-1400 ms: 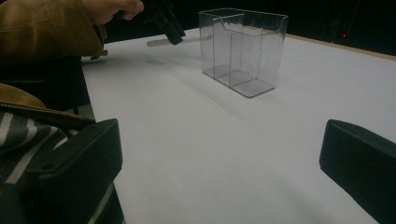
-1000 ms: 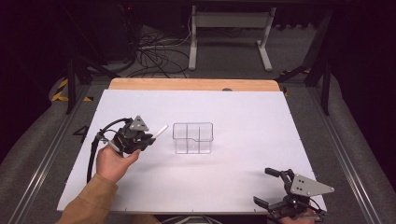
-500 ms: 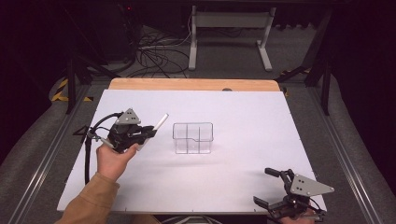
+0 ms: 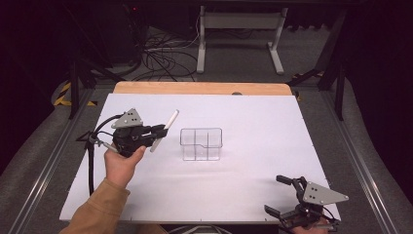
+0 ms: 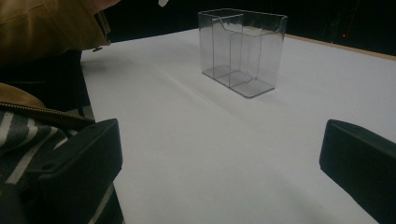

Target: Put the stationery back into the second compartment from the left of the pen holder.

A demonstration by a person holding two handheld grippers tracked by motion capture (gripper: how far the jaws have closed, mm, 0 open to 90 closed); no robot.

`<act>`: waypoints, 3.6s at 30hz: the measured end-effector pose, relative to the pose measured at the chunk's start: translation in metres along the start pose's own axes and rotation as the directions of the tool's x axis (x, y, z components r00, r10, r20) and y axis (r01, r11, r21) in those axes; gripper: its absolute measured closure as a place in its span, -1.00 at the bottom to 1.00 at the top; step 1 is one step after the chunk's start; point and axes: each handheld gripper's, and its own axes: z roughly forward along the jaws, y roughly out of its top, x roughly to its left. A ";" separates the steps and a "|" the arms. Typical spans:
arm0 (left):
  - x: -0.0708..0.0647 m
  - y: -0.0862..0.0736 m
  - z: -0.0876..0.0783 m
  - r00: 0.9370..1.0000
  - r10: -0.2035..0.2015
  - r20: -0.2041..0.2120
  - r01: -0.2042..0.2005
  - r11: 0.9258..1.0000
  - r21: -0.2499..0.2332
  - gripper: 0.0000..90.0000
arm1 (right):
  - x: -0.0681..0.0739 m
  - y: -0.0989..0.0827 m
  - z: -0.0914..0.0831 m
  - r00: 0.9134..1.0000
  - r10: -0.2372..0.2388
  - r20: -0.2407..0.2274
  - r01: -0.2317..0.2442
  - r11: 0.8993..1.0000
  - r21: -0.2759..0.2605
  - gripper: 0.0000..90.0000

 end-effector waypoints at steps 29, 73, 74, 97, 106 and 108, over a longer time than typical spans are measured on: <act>-0.022 0.027 0.018 0.992 0.084 0.095 -0.065 0.981 -0.185 0.74 | 0.000 0.000 0.000 1.000 -0.004 -0.003 0.004 1.000 0.001 -1.00; -0.035 0.032 0.099 0.981 0.045 0.189 -0.003 0.976 -0.219 0.74 | 0.001 0.000 -0.002 1.000 -0.001 -0.009 0.001 1.000 -0.005 -1.00; -0.035 0.031 0.101 0.982 0.049 0.185 -0.007 0.975 -0.221 0.74 | 0.001 0.000 -0.002 1.000 0.000 -0.009 0.000 1.000 -0.005 -1.00; -0.031 0.020 0.112 0.986 0.046 0.159 -0.015 0.982 -0.189 0.73 | 0.000 0.000 -0.001 1.000 -0.006 -0.016 0.006 1.000 -0.004 -1.00; -0.031 0.015 0.110 0.987 0.048 0.152 -0.022 0.986 -0.167 0.73 | -0.002 0.002 0.003 1.000 -0.013 -0.027 0.013 1.000 -0.003 -1.00; -0.032 0.013 0.110 0.988 0.043 0.149 -0.018 0.986 -0.165 0.73 | -0.002 0.002 0.004 0.999 -0.014 -0.032 0.014 1.000 -0.002 -1.00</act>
